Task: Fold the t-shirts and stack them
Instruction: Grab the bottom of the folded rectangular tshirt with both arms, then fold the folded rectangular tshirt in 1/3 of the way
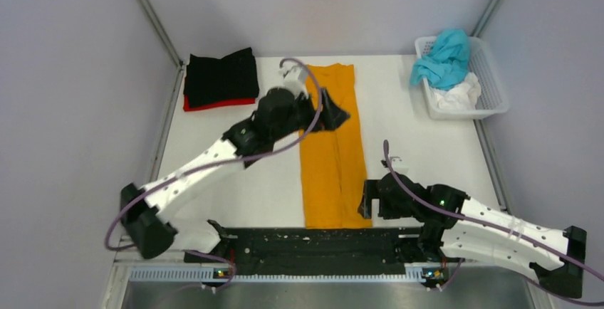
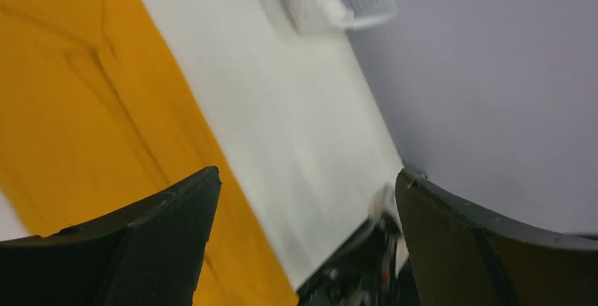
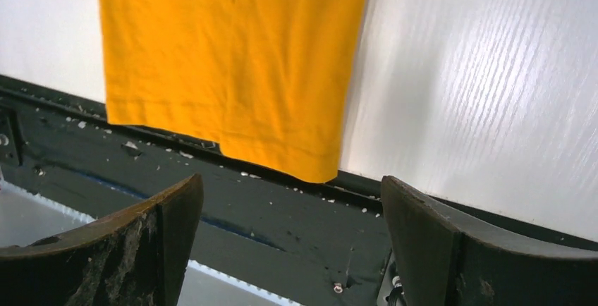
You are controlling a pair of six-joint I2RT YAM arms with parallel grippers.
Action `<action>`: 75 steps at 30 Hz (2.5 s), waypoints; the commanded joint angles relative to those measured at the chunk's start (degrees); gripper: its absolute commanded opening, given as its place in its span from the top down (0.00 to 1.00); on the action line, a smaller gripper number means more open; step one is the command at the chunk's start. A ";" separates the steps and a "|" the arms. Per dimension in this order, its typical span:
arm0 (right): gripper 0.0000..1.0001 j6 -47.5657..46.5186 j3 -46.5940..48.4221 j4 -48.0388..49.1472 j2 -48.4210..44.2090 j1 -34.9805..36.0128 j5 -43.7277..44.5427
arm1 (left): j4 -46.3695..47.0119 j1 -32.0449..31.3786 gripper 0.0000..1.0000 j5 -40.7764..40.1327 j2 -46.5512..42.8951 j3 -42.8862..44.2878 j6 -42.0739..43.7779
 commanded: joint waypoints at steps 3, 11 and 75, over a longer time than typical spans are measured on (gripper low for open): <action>0.12 0.65 -3.45 1.25 1.81 -4.16 -5.55 | -6.79 -12.69 0.01 -16.88 -17.91 -35.09 -12.35; 0.22 -3.07 -8.14 8.57 2.31 -4.29 -8.44 | -16.91 -30.42 0.10 -19.95 -17.33 -41.33 -25.75; 1.00 -26.79 16.47 55.25 43.14 -30.44 2.61 | 4.41 6.95 1.00 -12.22 11.28 -16.44 -4.76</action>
